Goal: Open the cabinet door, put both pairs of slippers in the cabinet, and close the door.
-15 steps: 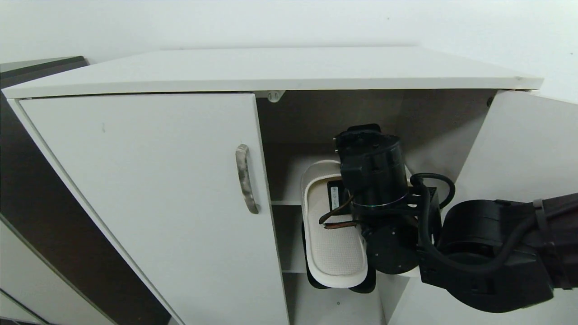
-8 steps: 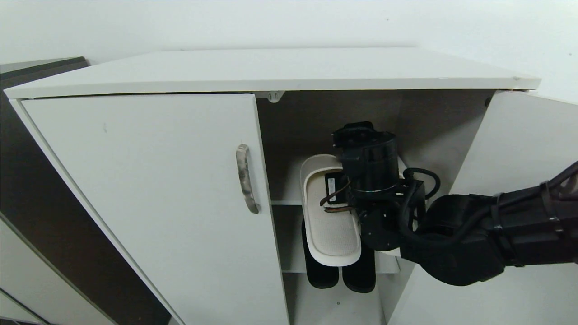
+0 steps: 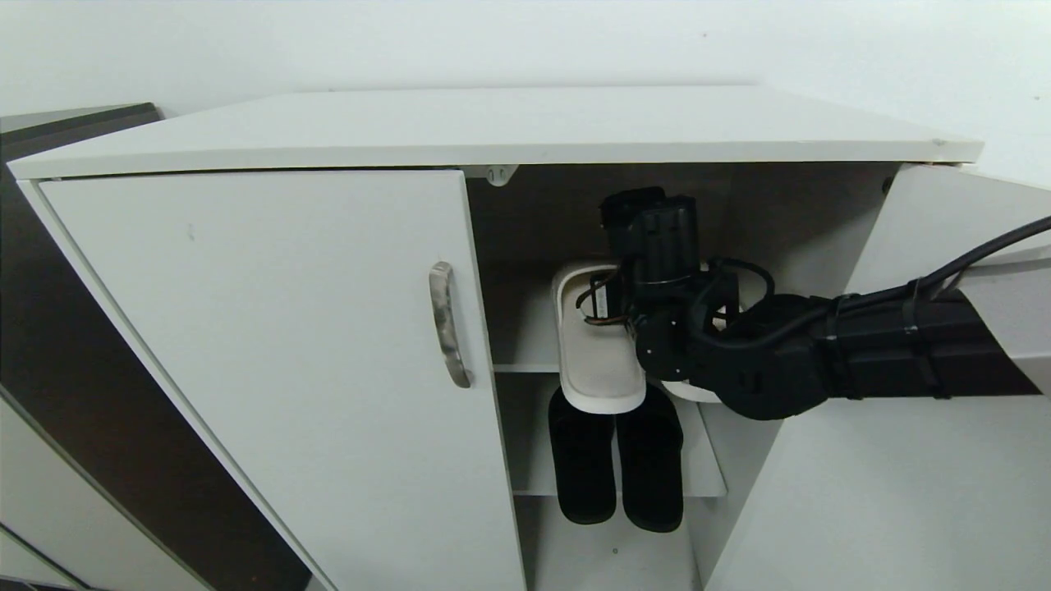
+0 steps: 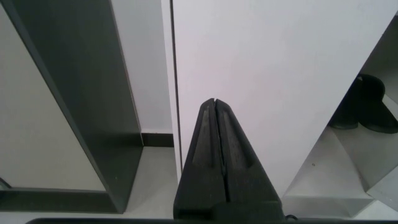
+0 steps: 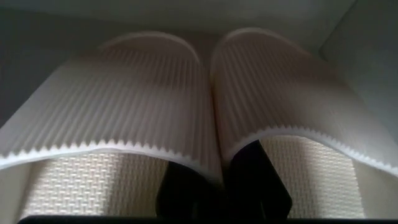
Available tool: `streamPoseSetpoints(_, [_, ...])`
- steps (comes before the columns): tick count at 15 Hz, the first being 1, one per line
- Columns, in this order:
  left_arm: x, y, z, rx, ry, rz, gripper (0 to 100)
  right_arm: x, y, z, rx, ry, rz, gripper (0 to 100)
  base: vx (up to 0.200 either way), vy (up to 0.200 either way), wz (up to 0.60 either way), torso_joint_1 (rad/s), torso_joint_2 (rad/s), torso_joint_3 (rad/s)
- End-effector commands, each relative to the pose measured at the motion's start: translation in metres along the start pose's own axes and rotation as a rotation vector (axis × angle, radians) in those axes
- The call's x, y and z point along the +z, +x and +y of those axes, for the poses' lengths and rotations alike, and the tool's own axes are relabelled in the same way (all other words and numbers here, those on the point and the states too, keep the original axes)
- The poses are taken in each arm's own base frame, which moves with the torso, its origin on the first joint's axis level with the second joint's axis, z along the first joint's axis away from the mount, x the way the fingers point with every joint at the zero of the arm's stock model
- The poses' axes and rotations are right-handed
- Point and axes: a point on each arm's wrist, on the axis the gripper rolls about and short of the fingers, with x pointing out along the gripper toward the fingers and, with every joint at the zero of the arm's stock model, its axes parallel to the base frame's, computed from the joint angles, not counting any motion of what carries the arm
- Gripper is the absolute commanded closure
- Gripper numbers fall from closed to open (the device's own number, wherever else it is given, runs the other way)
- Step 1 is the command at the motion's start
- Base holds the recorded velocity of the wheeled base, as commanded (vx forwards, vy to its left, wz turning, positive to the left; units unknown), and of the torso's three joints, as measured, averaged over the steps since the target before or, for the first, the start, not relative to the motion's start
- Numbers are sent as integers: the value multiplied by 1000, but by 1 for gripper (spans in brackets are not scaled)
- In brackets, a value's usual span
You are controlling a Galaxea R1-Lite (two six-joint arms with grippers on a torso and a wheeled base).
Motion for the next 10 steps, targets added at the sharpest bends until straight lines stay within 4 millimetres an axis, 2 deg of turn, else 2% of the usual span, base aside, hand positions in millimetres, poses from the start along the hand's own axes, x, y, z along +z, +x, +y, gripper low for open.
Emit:
streamPoseSetpoints(1, [0, 0, 0, 0, 0, 0, 100, 3, 16, 3, -15, 11, -2, 100, 0, 0, 0, 0, 0, 0])
streamPoseSetpoints(10, [0, 0, 0, 0, 0, -1, 100, 2, 27, 7, -12, 10, 2, 100, 0, 0, 0, 0, 0, 0])
